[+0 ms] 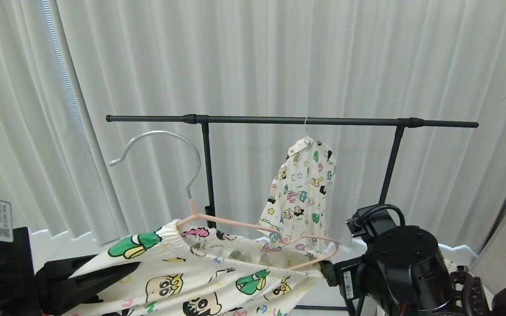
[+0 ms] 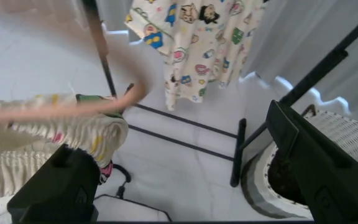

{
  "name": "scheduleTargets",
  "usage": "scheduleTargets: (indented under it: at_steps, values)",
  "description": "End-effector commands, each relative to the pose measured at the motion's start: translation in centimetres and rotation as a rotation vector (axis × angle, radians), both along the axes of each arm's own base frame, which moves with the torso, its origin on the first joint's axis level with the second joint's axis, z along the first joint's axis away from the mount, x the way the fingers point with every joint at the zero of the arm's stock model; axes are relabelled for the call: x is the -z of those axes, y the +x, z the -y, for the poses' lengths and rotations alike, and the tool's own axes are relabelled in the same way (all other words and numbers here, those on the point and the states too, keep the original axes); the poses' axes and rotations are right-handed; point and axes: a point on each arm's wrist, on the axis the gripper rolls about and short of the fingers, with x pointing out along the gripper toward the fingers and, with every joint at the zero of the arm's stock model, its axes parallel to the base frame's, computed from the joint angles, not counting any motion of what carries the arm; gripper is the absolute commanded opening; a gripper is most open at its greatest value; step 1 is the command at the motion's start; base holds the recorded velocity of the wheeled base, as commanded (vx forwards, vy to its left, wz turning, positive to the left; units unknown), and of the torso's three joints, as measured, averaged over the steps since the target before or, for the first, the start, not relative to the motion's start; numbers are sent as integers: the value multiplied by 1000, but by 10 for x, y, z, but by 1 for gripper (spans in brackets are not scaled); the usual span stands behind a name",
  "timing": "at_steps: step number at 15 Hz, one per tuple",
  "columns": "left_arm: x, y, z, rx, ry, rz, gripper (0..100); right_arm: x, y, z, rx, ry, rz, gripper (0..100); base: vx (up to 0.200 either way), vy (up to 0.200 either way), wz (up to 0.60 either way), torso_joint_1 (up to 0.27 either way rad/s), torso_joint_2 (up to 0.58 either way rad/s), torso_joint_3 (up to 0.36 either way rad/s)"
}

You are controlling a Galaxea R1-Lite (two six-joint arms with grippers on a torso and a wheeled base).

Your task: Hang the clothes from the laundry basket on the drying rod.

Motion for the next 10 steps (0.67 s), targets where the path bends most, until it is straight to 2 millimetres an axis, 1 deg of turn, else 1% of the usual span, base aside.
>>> scheduleTargets:
  at_steps: [1, 4, 7, 9, 10]
  values:
    - [4, -3, -2, -1, 5, -3, 0, -7, 4, 11, 30, 8, 20, 100, 0, 0, 0, 0, 0, 0]
    - [18, -1, -6, -2, 111, 26, 0, -12, 8, 18, 51, 5, 34, 100, 0, 0, 0, 0, 0, 0]
    - [21, 0, -7, -10, 138, 32, 0, -13, 8, 19, 53, 9, 38, 100, 0, 0, 0, 0, 0, 0]
    - [24, 6, -9, -80, 182, 28, 0, -16, 7, 18, 44, 10, 47, 100, 0, 0, 0, 0, 0, 0]
    - [28, 14, -7, -147, 269, 36, 0, -21, 5, 19, 20, -2, 63, 100, 0, 0, 0, 0, 0, 0]
